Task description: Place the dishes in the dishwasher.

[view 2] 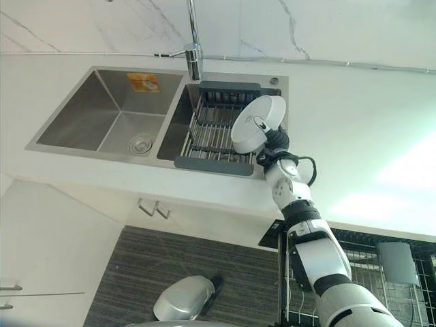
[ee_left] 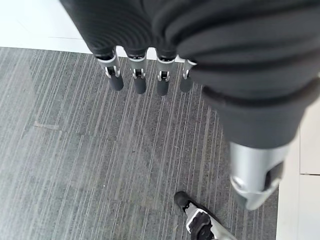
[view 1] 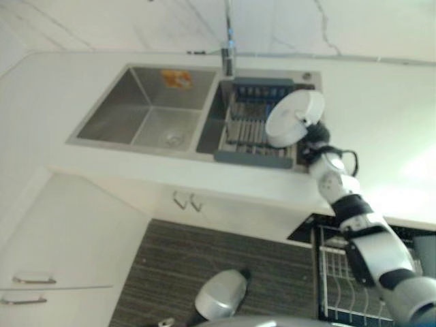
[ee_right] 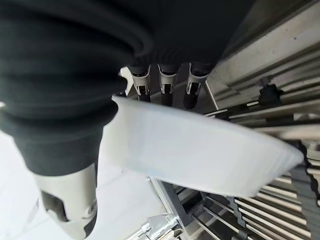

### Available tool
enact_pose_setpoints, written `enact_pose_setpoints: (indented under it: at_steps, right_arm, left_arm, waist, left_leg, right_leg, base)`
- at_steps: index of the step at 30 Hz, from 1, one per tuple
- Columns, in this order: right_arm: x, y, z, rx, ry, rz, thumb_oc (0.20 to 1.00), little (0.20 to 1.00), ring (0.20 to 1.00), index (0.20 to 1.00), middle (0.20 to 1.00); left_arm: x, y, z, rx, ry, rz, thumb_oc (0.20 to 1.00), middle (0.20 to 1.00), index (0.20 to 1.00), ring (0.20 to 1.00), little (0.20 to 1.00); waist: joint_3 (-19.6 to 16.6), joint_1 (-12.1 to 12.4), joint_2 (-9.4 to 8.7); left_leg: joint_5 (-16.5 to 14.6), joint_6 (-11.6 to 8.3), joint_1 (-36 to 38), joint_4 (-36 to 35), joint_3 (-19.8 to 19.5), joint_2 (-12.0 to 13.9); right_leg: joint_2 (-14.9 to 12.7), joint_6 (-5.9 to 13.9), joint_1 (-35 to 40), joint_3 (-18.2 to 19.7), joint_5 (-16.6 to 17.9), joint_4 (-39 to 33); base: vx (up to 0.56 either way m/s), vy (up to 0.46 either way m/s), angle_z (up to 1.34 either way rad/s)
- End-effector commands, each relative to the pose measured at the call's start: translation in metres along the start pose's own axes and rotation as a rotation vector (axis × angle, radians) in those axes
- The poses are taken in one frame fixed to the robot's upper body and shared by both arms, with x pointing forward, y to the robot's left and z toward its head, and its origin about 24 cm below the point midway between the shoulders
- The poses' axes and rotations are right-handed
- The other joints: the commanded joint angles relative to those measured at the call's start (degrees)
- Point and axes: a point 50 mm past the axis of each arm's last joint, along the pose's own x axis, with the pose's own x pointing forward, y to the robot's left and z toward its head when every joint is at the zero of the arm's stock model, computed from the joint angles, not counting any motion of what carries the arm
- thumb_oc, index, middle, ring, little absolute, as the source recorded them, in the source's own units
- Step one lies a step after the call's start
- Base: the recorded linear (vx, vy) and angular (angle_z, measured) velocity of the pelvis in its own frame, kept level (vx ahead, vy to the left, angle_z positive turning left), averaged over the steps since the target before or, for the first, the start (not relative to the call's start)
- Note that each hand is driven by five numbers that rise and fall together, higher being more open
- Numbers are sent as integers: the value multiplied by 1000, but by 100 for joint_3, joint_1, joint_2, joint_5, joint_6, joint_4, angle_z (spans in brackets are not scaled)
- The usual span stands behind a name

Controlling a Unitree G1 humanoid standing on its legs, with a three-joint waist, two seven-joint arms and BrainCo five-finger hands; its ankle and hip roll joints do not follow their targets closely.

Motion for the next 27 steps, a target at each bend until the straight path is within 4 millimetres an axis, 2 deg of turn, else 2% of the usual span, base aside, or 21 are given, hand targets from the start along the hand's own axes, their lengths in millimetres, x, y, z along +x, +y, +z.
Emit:
enact_pose_setpoints:
  at_steps: [1,2,3,5,6,12,14,20,27]
  right_arm:
    - [3,10,18,-12,-65,54,1000,1000,1000,1000,1000]
    - [4,14,20,-17,-67,69,1000,1000,1000,1000,1000]
    - [5,17,22,-19,-69,77,878,878,878,878,878]
    - [5,22,21,-27,-71,85,238,238,238,238,238]
    - [5,23,21,-32,-74,85,200,200,200,200,200]
    - [6,33,27,-118,-112,108,200,200,200,200,200]
    - [6,39,34,-157,-149,116,200,200,200,200,200]
    - [10,37,53,-175,-207,113,200,200,200,200,200]
    - [4,43,63,-191,-304,164,200,200,200,200,200]
  left_arm:
    - [0,29,-23,116,88,88,1000,1000,1000,1000,1000]
    - [0,30,-21,110,87,88,1000,1000,1000,1000,1000]
    - [0,29,-19,108,84,86,1000,1000,1000,1000,1000]
    - [0,29,-18,126,78,97,1000,1000,1000,1000,1000]
    - [0,30,-17,128,80,99,1000,1000,1000,1000,1000]
    - [0,34,-16,127,84,108,1000,1000,1000,1000,1000]
    - [-1,36,-16,126,92,114,1000,1000,1000,1000,1000]
    - [-1,36,-8,122,58,103,1000,1000,1000,1000,1000]
    - [-1,33,-7,122,52,84,1000,1000,1000,1000,1000]
  waist:
    - [-340,78,-55]
    - [-328,76,-75]
    - [-324,82,-93]
    - [-342,87,-113]
    - [-348,89,-114]
    - [-369,108,-111]
    - [-361,124,-66]
    - [-301,181,-18]
    - [-310,134,-19]
  left_leg:
    - [878,-437,-133,-1052,-184,547]
    - [879,-440,-170,-1022,-187,548]
    - [857,-439,-200,-974,-186,541]
    - [836,-434,-175,-980,-194,532]
    - [833,-432,-175,-981,-195,528]
    - [850,-462,-226,-953,-167,566]
    - [955,-493,-281,-1035,-169,611]
    - [1069,-534,-461,-1095,-164,614]
    - [1053,-531,-494,-1078,-90,603]
  right_leg:
    - [-286,468,563,76,322,406]
    - [-276,465,556,101,302,389]
    - [-285,468,538,107,316,373]
    - [-302,482,523,113,355,369]
    - [-308,485,520,117,369,370]
    - [-309,501,514,116,386,316]
    - [-279,499,503,106,321,294]
    - [-241,499,470,63,261,144]
    - [-253,529,470,93,334,22]
  base:
    - [45,-51,1]
    - [29,-57,0]
    - [40,-59,0]
    - [55,-27,-4]
    - [49,-12,-6]
    - [15,-15,-3]
    - [-10,-9,-6]
    - [-82,6,-5]
    - [-47,19,0]
